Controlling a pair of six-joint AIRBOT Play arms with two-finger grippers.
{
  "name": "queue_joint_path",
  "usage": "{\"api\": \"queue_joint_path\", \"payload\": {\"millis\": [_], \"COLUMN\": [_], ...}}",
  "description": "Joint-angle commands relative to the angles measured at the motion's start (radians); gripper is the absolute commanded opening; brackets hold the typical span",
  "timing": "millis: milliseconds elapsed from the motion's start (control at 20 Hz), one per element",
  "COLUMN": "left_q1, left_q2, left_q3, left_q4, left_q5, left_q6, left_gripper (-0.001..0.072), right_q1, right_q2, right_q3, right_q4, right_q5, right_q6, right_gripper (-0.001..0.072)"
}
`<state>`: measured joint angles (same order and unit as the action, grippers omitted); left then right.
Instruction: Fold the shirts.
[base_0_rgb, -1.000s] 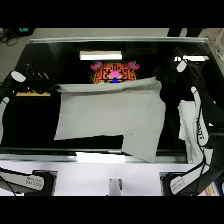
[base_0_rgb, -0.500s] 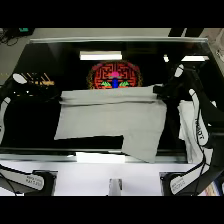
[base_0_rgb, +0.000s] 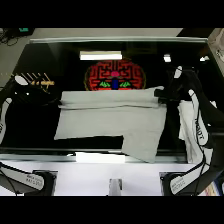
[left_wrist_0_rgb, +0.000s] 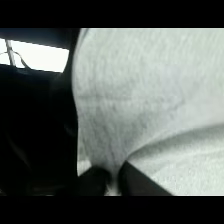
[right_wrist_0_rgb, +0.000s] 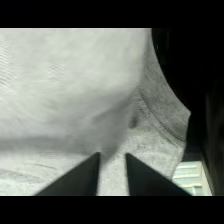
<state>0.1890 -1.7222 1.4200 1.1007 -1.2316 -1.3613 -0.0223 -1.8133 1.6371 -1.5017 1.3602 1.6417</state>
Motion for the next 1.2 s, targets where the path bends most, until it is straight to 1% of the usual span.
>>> {"api": "queue_joint_path", "payload": {"millis": [0, 50, 100, 200, 300, 400, 500, 600, 750, 850, 1050, 1100, 1150], "left_q1": [-0.003, 0.003, 0.012, 0.04, 0.074, 0.091, 0.097, 0.105, 0.103, 0.103, 0.103, 0.103, 0.103], "left_q2": [-0.023, -0.021, -0.017, -0.006, 0.028, 0.097, 0.212, 0.335, 0.438, 0.436, 0.432, 0.431, 0.428], "left_q3": [0.0, 0.009, 0.028, 0.082, 0.1, 0.038, -0.142, -0.369, -0.589, -0.656, -0.67, -0.67, -0.671], "left_q4": [-0.001, -0.001, 0.0, 0.001, 0.017, 0.1, 0.171, 0.171, 0.147, 0.133, 0.072, 0.042, 0.024], "left_q5": [-0.025, -0.051, -0.098, -0.204, -0.299, -0.351, -0.323, -0.229, -0.121, -0.078, -0.008, 0.0, 0.0], "left_q6": [-0.083, -0.094, -0.09, -0.09, -0.09, -0.08, -0.061, -0.045, -0.037, -0.038, -0.038, -0.038, -0.038], "left_gripper": [0.0444, 0.0567, 0.0566, 0.0566, 0.0565, 0.0566, 0.0565, 0.0565, 0.0565, 0.0565, 0.0556, 0.0505, 0.0502], "right_q1": [0.001, 0.001, -0.001, -0.018, -0.058, -0.108, -0.124, -0.124, -0.124, -0.124, -0.124, -0.124, -0.124], "right_q2": [0.003, 0.008, 0.021, 0.058, 0.095, 0.137, 0.233, 0.344, 0.459, 0.492, 0.499, 0.499, 0.499], "right_q3": [0.0, 0.0, 0.0, 0.0, 0.0, -0.027, -0.153, -0.323, -0.505, -0.558, -0.568, -0.568, -0.568], "right_q4": [0.035, 0.031, 0.019, -0.008, 0.023, 0.074, 0.113, 0.141, 0.154, 0.156, 0.169, 0.169, 0.169], "right_q5": [0.028, 0.045, 0.068, 0.111, 0.173, 0.227, 0.208, 0.127, 0.046, 0.041, 0.049, 0.047, 0.048], "right_q6": [0.024, 0.014, -0.001, -0.023, -0.023, -0.023, -0.056, -0.073, -0.091, -0.09, -0.102, -0.102, -0.102], "right_gripper": [0.0342, 0.0424, 0.0445, 0.0463, 0.0487, 0.0487, 0.0485, 0.0484, 0.048, 0.0479, 0.0479, 0.0479, 0.0479]}}
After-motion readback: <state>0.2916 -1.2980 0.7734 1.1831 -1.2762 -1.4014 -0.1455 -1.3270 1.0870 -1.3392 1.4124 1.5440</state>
